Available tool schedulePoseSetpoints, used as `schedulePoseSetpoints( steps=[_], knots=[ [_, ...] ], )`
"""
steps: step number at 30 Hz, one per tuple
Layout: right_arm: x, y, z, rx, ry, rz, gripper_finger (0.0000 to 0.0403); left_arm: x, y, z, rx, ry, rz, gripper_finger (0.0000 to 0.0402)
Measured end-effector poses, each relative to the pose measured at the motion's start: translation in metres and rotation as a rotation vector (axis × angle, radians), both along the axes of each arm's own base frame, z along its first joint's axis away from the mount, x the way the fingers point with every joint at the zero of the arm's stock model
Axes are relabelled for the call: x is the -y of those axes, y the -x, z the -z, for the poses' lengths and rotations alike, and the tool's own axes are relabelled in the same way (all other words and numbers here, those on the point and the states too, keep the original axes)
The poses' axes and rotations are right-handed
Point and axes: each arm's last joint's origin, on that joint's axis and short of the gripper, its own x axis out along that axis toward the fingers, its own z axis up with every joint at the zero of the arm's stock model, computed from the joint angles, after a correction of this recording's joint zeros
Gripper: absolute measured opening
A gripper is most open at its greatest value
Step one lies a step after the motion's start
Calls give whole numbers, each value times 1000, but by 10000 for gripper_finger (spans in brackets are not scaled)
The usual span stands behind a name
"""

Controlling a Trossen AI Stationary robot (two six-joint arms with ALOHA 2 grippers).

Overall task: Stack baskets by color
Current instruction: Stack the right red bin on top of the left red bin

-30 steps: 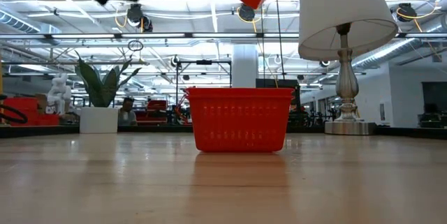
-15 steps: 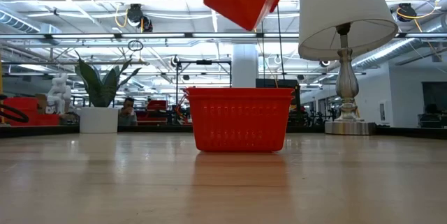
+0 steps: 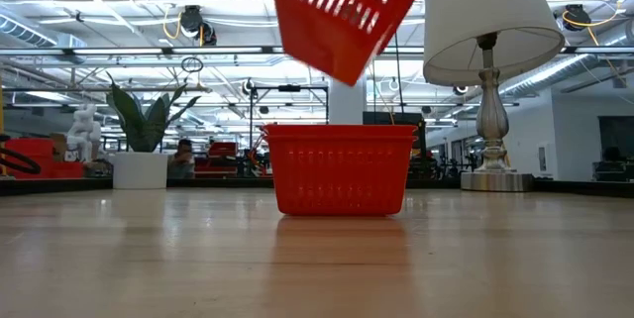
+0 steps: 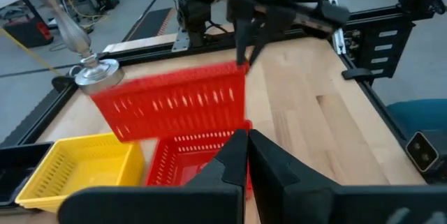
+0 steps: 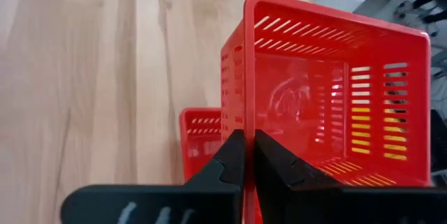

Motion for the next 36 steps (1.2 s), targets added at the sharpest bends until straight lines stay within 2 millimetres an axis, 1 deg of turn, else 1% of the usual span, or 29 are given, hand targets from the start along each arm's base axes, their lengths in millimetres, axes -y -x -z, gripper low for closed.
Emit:
schedulePoseSetpoints(
  steps=[5, 11, 22, 27, 36],
  knots=[
    [5, -12, 18, -66, -40, 3, 8, -3, -2, 0, -3, -4, -16, 17],
    [6, -19, 31, -107, -57, 7, 9, -4, -2, 1, -8, -23, -11, 17],
    [5, -18, 32, -118, -63, 1, 9, -5, -3, 1, -9, -32, -15, 17],
    [8, -14, 43, -154, -50, 14, 9, -5, -3, 1, -9, -30, -16, 17],
    [9, -12, 47, -152, -67, 40, 9, -5, -3, 1, -9, -31, -15, 17]
  ],
)
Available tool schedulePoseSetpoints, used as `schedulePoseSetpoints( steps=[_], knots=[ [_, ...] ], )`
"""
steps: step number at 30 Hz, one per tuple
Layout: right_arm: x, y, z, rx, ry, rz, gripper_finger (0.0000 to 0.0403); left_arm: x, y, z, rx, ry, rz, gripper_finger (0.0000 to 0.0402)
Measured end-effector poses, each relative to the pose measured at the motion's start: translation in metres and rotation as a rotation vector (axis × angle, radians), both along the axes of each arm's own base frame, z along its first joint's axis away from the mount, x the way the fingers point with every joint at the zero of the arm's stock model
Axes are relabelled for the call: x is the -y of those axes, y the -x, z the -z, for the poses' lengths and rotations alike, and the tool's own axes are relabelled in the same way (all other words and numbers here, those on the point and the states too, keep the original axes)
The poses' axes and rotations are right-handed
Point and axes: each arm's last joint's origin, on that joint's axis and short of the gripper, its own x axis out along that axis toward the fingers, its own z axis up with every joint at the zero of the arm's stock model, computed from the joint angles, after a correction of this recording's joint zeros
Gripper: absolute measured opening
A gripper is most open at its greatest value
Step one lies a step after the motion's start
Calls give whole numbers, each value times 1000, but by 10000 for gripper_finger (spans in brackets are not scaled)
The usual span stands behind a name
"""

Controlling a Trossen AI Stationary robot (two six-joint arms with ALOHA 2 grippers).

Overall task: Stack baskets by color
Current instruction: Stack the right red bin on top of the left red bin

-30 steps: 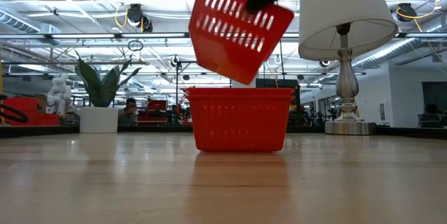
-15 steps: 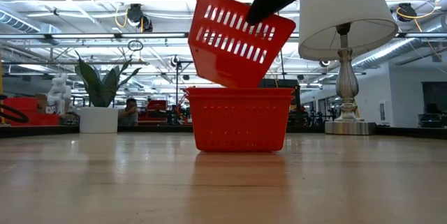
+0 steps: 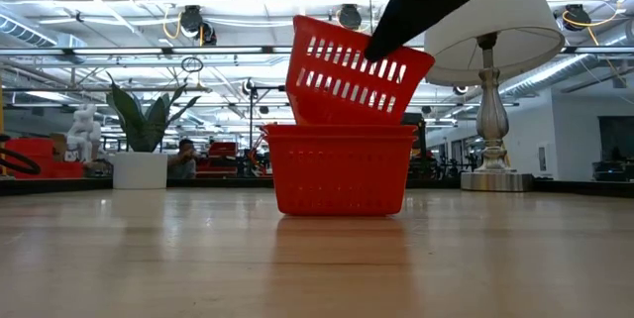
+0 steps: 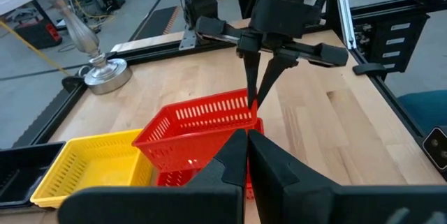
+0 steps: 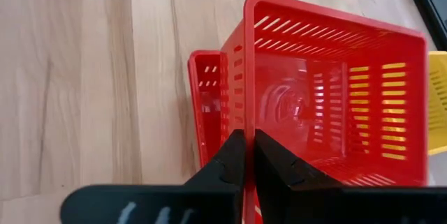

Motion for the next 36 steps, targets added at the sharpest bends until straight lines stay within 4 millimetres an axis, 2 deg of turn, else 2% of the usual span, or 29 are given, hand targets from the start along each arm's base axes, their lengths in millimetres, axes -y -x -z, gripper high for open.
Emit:
schedulePoseSetpoints(
  steps=[6, 20, 26, 36],
  knots=[
    [1, 1, 9, 8, -3, -3, 9, 0, 0, 0, 0, 0, 0, 17],
    [3, 0, 9, -12, -8, -25, 13, 0, 0, 0, 0, -1, 0, 17],
    [4, 0, 10, -18, -4, -23, 38, 0, 0, 0, 0, 2, 0, 17],
    [7, -2, 11, -4, -13, -10, 106, 0, 0, 1, -12, 6, -4, 17]
  ],
)
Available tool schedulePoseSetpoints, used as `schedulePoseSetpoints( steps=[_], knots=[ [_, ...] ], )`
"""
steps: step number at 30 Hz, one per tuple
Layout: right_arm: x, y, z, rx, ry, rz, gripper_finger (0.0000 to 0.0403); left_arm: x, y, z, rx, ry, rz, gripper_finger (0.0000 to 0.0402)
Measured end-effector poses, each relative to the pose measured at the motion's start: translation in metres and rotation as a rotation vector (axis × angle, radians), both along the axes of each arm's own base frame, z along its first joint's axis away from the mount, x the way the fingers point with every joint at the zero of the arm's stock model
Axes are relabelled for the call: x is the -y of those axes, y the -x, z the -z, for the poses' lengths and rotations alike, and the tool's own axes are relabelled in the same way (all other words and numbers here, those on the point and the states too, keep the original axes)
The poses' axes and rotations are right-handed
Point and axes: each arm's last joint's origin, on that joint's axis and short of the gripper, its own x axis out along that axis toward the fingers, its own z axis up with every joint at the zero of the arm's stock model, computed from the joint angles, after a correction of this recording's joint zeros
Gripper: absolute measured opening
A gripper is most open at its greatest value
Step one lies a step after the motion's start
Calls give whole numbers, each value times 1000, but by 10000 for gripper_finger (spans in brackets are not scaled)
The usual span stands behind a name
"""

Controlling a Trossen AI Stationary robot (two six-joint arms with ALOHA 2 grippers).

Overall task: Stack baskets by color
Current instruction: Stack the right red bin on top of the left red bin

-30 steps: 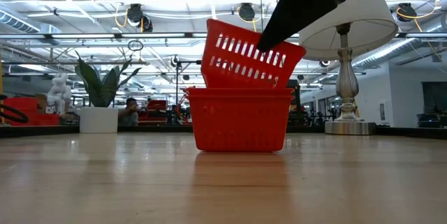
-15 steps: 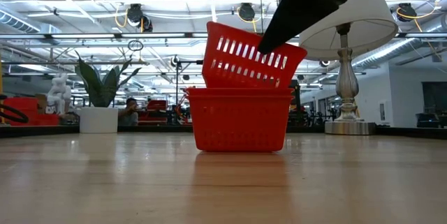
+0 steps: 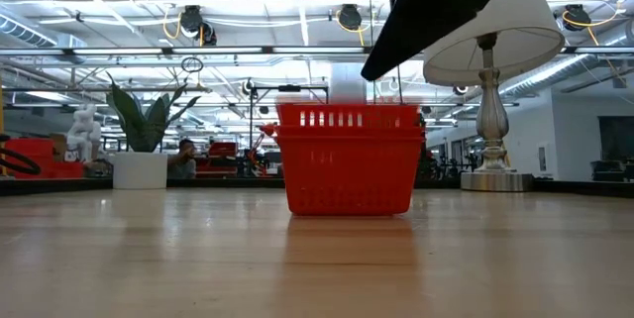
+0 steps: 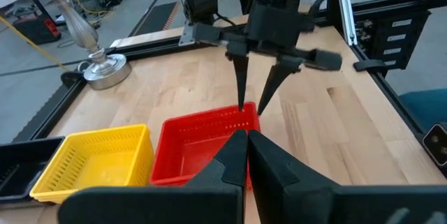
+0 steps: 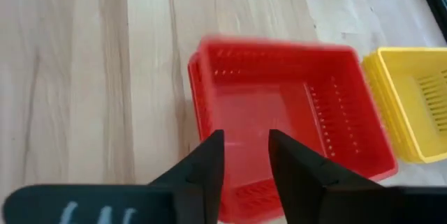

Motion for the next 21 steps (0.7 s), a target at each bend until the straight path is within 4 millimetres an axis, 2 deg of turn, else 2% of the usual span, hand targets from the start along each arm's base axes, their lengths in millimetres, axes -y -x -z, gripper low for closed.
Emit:
schedulePoseSetpoints(
  steps=[6, 11, 16, 21],
  knots=[
    [-3, -1, -7, 18, -88, -44, 134, 0, 0, 1, -12, 4, -5, 17],
    [-3, 4, -15, -13, -163, -90, 138, 0, 1, 2, -13, 8, -6, 17],
    [-7, 17, -18, -115, -188, -164, 118, 0, 1, 2, -14, 14, -4, 17],
    [-9, 29, -12, -220, -142, -173, 76, 0, 1, 2, -14, 19, -7, 17]
  ],
)
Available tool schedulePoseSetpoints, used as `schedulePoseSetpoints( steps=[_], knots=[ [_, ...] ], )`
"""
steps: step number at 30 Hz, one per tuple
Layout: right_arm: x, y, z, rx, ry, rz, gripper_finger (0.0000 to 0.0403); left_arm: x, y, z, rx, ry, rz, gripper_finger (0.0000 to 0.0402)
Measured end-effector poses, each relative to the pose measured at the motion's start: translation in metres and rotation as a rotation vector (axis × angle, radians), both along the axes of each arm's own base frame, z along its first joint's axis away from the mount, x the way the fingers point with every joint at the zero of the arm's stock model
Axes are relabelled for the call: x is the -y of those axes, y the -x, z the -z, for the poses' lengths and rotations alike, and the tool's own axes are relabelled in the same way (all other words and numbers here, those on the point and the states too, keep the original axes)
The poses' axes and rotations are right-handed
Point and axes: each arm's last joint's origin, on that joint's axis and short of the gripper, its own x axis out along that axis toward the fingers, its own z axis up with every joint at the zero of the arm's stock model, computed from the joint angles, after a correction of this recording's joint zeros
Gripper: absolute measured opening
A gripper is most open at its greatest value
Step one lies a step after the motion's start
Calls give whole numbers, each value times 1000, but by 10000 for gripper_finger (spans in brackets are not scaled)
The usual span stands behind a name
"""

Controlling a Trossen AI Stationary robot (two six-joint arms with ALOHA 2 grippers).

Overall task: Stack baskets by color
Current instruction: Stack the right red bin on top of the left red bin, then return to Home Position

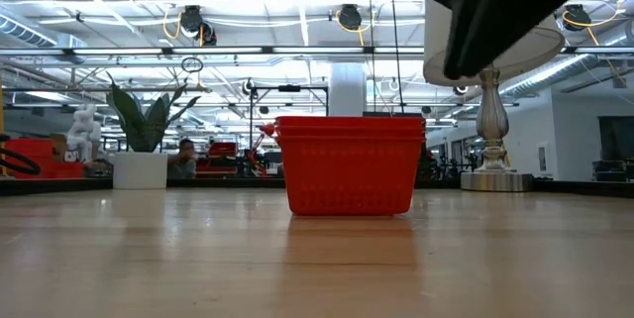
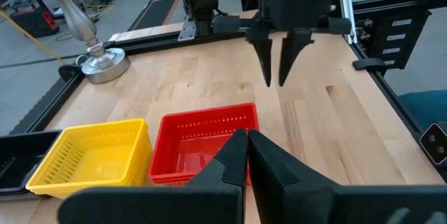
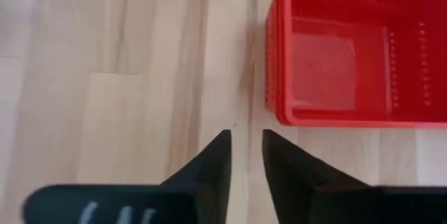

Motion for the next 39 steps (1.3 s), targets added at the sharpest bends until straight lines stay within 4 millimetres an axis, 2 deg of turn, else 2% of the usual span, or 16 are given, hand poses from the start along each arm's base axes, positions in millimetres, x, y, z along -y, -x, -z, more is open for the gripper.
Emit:
schedulePoseSetpoints(
  steps=[7, 11, 15, 33, 39],
  knots=[
    [18, 3, 32, -33, 32, 28, 8, 0, 0, 0, 1, 2, -2, 17],
    [34, 3, 50, -37, 34, 65, 8, 0, 0, 0, 1, 2, -2, 17],
    [43, -2, 57, -19, -26, 72, 9, 0, 0, 0, 0, -2, -1, 17],
    [43, -5, 54, 2, -94, 51, 1, 0, 0, 0, -2, -3, -2, 17],
    [42, 9, 24, 40, -119, -4, 0, 0, 0, 0, -1, -2, -5, 17]
  ],
)
